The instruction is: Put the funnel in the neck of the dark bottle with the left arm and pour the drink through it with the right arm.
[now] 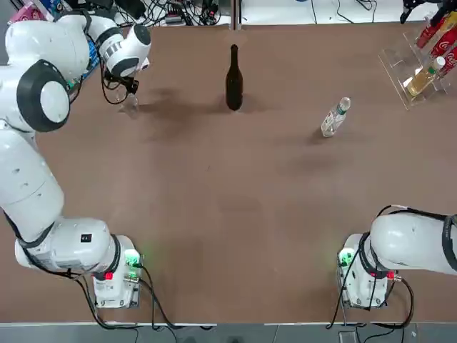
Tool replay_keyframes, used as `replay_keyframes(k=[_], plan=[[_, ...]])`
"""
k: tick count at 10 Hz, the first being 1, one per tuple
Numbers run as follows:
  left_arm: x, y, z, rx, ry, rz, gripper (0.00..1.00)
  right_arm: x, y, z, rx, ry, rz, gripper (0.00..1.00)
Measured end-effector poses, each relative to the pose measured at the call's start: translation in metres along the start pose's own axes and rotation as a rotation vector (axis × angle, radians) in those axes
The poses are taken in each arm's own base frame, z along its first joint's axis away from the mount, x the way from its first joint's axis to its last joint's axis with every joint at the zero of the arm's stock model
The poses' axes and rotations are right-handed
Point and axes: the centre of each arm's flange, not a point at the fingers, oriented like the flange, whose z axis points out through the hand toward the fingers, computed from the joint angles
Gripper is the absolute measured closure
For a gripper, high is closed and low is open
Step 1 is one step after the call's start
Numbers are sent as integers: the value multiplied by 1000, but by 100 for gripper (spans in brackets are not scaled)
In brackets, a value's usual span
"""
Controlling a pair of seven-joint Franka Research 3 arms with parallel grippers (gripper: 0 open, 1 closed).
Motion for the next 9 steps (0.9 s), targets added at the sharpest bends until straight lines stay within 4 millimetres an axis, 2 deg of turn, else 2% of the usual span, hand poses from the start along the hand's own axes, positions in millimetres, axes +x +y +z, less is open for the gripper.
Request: replay_keyframes(k=[1,2,6,8,9], plan=[[1,-2,5,3,-3,-1,15,0,-1,0,0,0,-1,0],[1,-4,6,9,1,1,34,0,-1,0,0,0,-3,0],[2,-3,5,12,5,7,94,0,-2,1,-1,-2,-3,0],[5,-4,0,10,15,15,95,0,-1,5,-2,-11,-2,0],[10,-6,-14,0,38,18,95,0,-1,7,-3,-15,-1,0]])
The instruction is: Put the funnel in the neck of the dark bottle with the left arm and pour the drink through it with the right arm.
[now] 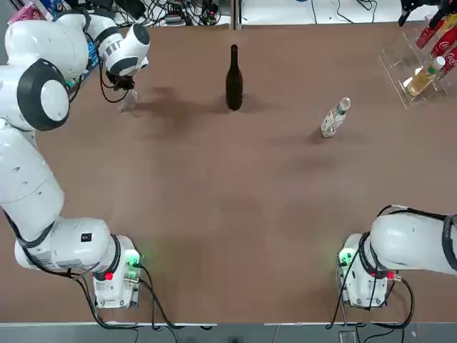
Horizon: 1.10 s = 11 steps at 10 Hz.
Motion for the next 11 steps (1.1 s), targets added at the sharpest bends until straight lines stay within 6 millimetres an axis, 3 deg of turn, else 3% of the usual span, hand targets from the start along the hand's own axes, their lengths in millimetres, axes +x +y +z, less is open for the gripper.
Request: replay_keyframes(k=[2,4,6,8,11], plan=[[19,-15,-66,-95,57,-55,95,0,1,0,0,1,2,0],[41,-53,-162,-258,140,-157,95,1,4,0,-6,3,6,0],[39,-78,-259,-414,230,-235,95,2,8,1,-7,8,10,0],[13,-69,-340,-556,283,-237,95,7,21,11,-1,15,-89,0],[-22,-30,-427,-785,279,-203,95,16,62,46,49,15,-197,0]])
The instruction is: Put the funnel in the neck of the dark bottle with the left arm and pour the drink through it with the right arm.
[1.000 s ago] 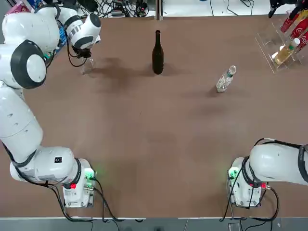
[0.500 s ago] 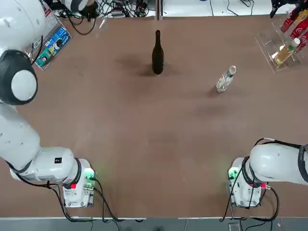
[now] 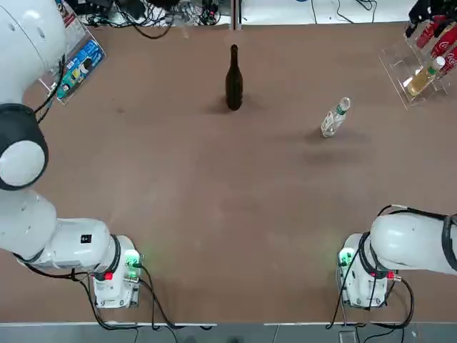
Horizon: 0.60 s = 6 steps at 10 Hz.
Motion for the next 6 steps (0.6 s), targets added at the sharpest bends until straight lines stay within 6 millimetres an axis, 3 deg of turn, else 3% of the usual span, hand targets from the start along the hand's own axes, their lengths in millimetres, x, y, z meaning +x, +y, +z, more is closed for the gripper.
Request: replay_keyframes(k=[3,6], plan=[[-22,49,-19,-111,-25,-31,95,-7,59,52,130,83,-278,0],[-33,84,-13,-195,1,-76,95,-13,111,118,304,195,-591,0]])
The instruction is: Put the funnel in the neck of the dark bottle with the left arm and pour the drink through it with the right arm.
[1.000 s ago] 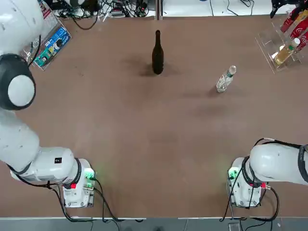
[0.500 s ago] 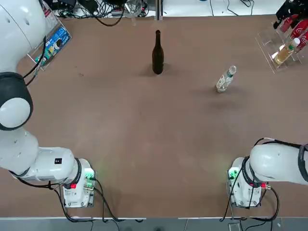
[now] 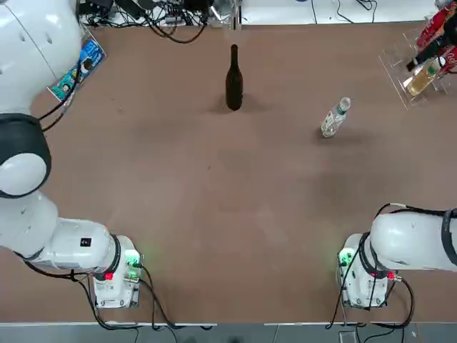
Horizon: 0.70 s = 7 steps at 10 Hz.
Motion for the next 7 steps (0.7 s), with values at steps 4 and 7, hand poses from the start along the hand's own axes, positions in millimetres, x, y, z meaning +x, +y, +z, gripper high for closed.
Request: replay_keyframes(k=[4,7], plan=[[-1,5,40,-16,-6,27,95,-30,56,82,150,128,-446,0],[-2,0,56,15,-8,49,95,-56,82,137,241,243,-595,0]])
